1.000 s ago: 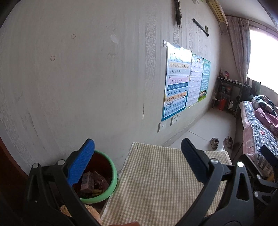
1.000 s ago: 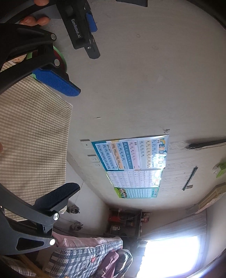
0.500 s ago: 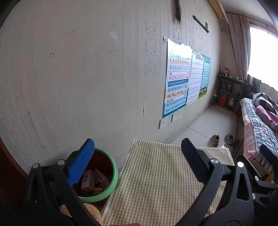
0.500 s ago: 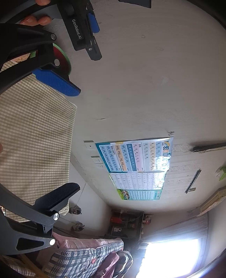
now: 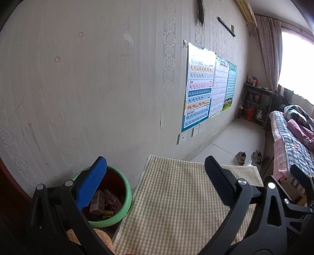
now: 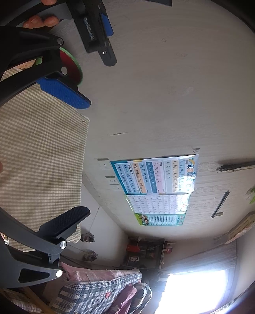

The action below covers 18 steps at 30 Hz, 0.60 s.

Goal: Collect trash

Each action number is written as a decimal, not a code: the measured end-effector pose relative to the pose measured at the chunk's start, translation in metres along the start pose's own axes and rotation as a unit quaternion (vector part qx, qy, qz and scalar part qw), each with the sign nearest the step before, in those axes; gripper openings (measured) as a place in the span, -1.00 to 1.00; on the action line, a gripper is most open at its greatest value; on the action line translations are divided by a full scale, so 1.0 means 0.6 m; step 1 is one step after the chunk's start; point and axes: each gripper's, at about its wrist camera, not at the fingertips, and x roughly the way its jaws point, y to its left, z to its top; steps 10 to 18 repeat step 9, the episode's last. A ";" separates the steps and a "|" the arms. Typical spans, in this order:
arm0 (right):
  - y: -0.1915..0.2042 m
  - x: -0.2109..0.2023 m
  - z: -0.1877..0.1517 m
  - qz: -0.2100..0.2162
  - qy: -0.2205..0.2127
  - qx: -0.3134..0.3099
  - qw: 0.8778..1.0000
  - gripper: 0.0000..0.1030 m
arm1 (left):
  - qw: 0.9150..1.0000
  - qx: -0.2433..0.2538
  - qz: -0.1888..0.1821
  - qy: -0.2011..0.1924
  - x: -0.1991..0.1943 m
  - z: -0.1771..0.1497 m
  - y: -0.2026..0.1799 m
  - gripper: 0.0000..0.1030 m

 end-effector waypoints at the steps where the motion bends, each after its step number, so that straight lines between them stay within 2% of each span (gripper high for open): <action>1: -0.007 0.008 -0.007 0.002 0.008 0.008 1.000 0.87 | 1.000 -0.003 0.004 0.008 0.006 -0.003 0.004 0.90; 3: -0.021 0.036 -0.028 0.002 0.035 0.026 0.999 0.87 | 1.000 -0.010 0.008 0.022 0.017 -0.011 0.014 0.90; 4: -0.035 0.064 -0.051 -0.006 0.067 0.035 0.997 0.87 | 0.999 -0.014 0.005 0.034 0.025 -0.018 0.022 0.90; 6: -0.061 0.118 -0.105 -0.036 0.122 0.040 0.991 0.87 | 0.998 -0.019 0.004 0.054 0.035 -0.034 0.039 0.90; 7: -0.081 0.154 -0.146 -0.065 0.153 0.036 0.985 0.87 | 0.998 -0.019 0.013 0.059 0.038 -0.044 0.048 0.90; 9: -0.105 0.194 -0.192 -0.097 0.186 0.028 0.977 0.87 | 0.997 -0.015 0.028 0.067 0.043 -0.065 0.069 0.90; 18: -0.105 0.194 -0.192 -0.097 0.186 0.028 0.977 0.87 | 0.997 -0.015 0.028 0.067 0.043 -0.065 0.069 0.90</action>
